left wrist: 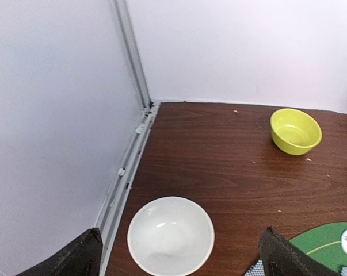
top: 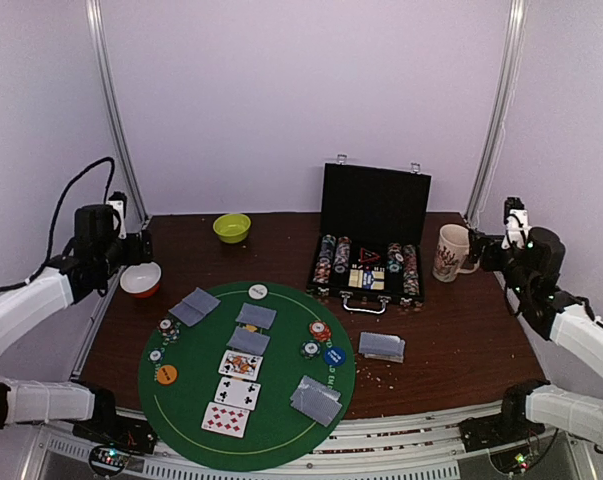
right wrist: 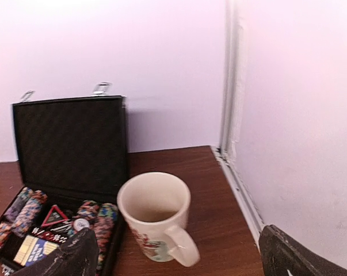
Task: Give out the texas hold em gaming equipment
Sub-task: Place the face-down deck piles at the center of the board, then reset both arms
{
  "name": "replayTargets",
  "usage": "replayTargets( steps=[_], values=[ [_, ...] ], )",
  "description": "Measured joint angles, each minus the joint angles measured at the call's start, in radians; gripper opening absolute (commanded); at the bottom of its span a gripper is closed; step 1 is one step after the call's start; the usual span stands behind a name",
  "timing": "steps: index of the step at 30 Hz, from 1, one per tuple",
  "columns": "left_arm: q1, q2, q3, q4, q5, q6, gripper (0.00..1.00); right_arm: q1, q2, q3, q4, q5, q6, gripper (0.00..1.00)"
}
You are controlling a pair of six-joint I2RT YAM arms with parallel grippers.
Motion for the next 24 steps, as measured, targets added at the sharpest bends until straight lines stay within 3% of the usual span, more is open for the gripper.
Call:
replayTargets(
  steps=[3, 10, 17, 24],
  values=[
    [0.000, -0.054, -0.192, 0.194, -0.116, -0.034, 0.98, -0.068, 0.011, -0.127, 0.167, 0.063, 0.063, 1.00],
    [0.000, 0.016, -0.443, 0.515, -0.300, -0.076, 0.98, -0.085, 0.178, -0.317, 0.542, 0.087, 0.095, 1.00],
    [0.000, 0.184, -0.566, 0.934, -0.297, 0.011, 0.98, -0.097, 0.443, -0.381, 0.850, 0.080, 0.099, 1.00],
    [0.010, 0.355, -0.576, 1.253, -0.181, 0.146, 0.98, -0.106, 0.703, -0.399, 1.125, -0.004, 0.094, 1.00]
  ],
)
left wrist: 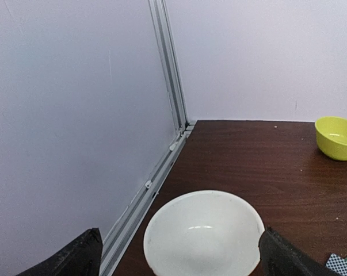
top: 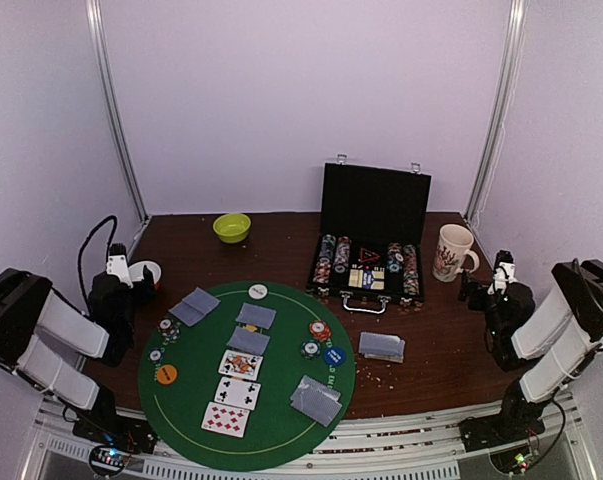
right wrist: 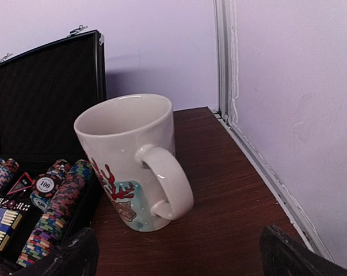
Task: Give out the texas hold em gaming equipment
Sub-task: Reset both arms
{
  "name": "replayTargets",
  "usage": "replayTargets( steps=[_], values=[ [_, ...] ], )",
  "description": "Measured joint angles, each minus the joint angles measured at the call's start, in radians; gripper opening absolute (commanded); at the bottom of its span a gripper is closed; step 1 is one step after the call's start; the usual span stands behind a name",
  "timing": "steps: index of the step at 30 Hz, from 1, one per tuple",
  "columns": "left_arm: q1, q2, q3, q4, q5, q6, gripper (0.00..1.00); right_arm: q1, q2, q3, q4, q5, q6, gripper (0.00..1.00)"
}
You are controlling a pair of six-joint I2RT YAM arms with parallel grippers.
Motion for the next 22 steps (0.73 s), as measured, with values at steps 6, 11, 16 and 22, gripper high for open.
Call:
replayTargets(
  steps=[6, 11, 16, 22],
  values=[
    [0.040, 0.155, -0.040, 0.221, 0.114, 0.044, 0.98, -0.001, 0.019, 0.087, -0.034, -0.093, -0.026, 1.00],
    [0.053, 0.156, 0.019, 0.221, 0.173, 0.053, 0.98, -0.003, 0.019, 0.114, -0.056, -0.114, -0.029, 1.00],
    [0.069, 0.156, 0.043, 0.215, 0.196, 0.051, 0.98, -0.004, 0.019, 0.114, -0.076, -0.115, -0.030, 1.00],
    [0.079, 0.156, 0.043, 0.206, 0.211, 0.048, 0.98, -0.004, 0.019, 0.115, -0.087, -0.114, -0.033, 1.00]
  ],
)
